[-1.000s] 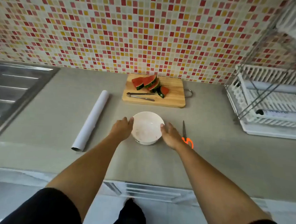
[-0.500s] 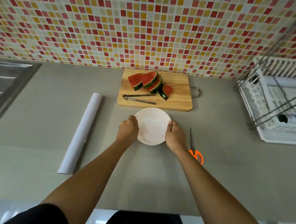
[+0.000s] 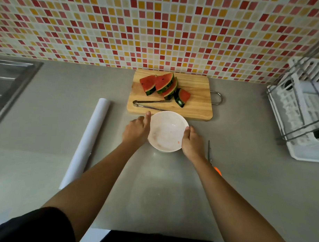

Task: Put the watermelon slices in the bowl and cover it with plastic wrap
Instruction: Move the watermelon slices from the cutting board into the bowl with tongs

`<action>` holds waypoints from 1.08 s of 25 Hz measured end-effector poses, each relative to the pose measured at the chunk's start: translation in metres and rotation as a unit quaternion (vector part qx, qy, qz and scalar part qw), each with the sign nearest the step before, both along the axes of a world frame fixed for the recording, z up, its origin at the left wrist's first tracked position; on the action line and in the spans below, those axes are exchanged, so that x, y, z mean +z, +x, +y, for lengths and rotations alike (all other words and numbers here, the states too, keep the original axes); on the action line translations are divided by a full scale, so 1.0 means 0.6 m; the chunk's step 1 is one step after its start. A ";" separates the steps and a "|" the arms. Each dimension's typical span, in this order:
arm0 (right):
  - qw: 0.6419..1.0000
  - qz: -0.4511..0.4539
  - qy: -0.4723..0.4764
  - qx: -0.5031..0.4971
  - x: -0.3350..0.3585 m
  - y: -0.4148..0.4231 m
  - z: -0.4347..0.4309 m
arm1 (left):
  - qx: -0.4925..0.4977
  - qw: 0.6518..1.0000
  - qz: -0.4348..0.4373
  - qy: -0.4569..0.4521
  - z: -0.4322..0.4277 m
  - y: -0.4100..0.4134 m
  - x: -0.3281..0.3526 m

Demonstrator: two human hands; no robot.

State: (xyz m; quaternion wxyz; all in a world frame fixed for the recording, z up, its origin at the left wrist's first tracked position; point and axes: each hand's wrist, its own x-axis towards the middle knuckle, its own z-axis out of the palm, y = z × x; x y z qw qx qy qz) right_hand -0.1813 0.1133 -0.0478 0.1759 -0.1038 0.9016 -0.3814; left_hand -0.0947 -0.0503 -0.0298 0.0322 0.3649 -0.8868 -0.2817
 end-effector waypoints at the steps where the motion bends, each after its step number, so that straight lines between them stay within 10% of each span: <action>1: 1.000 -0.001 0.003 0.000 -0.001 -0.001 -0.001 | 0.019 1.000 0.010 0.005 -0.015 -0.006 0.003; 16: 0.999 0.035 -0.016 -0.003 -0.018 -0.004 -0.002 | -0.290 0.912 -0.154 -0.244 -0.161 -0.109 -0.004; 27: 0.999 0.031 -0.011 -0.009 -0.018 -0.005 -0.003 | -0.037 0.966 0.061 0.247 -0.182 -0.039 0.002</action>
